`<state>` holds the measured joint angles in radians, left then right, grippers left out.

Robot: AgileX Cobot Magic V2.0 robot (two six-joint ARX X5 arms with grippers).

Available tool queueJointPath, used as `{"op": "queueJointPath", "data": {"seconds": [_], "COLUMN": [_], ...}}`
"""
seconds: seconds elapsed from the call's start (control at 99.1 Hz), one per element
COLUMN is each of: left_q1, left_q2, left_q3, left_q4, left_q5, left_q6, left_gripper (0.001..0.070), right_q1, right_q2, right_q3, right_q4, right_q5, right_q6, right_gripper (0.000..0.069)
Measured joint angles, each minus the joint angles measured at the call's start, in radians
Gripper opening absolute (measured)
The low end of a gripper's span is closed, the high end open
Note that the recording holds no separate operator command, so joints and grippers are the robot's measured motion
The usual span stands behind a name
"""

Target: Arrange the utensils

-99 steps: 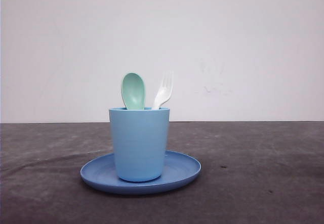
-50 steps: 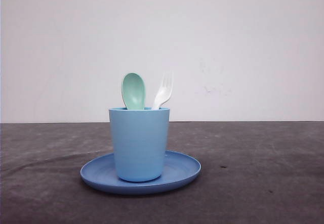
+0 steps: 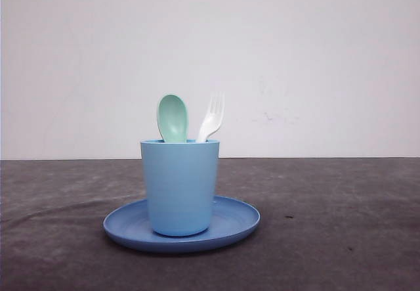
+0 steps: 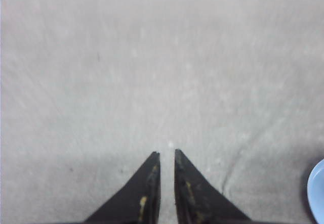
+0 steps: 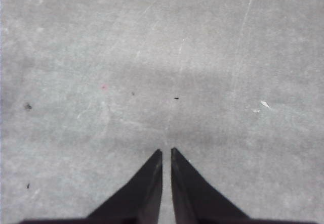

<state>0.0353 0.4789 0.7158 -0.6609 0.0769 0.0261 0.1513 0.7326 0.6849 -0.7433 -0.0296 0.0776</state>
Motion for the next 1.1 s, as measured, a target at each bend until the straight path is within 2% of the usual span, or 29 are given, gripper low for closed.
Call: {"op": "queueJointPath", "data": {"seconds": [0.141, 0.444, 0.585, 0.797, 0.928, 1.1], "left_q1": [0.014, 0.016, 0.016, 0.014, -0.013, -0.061], "left_q2": [-0.119, -0.352, -0.432, -0.475, -0.475, -0.475], "left_q3": [-0.081, -0.425, -0.546, -0.603, -0.616, -0.681], "left_q4": [0.05, 0.367, 0.404, 0.409, 0.414, 0.528], "left_q5": [-0.003, -0.003, -0.003, -0.032, -0.036, -0.049], "left_q6": [-0.027, -0.079, -0.09, -0.091, -0.091, -0.094], "left_gripper": [0.0024, 0.0024, 0.0024, 0.0024, 0.0024, 0.0024], "right_q1": [0.0, 0.0, 0.0, 0.0, 0.0, 0.0], "right_q2": [0.0, 0.0, 0.0, 0.0, 0.0, 0.0], "right_q3": [0.0, 0.0, 0.0, 0.0, 0.0, 0.0], "right_q4": [0.0, 0.0, 0.0, 0.0, 0.0, 0.0], "right_q5": [0.0, 0.0, 0.0, 0.0, 0.0, 0.0], "right_q6": [0.0, 0.0, 0.0, 0.0, 0.0, 0.0], "right_gripper": [0.0029, 0.0029, 0.0029, 0.0029, 0.0029, 0.0029]}}
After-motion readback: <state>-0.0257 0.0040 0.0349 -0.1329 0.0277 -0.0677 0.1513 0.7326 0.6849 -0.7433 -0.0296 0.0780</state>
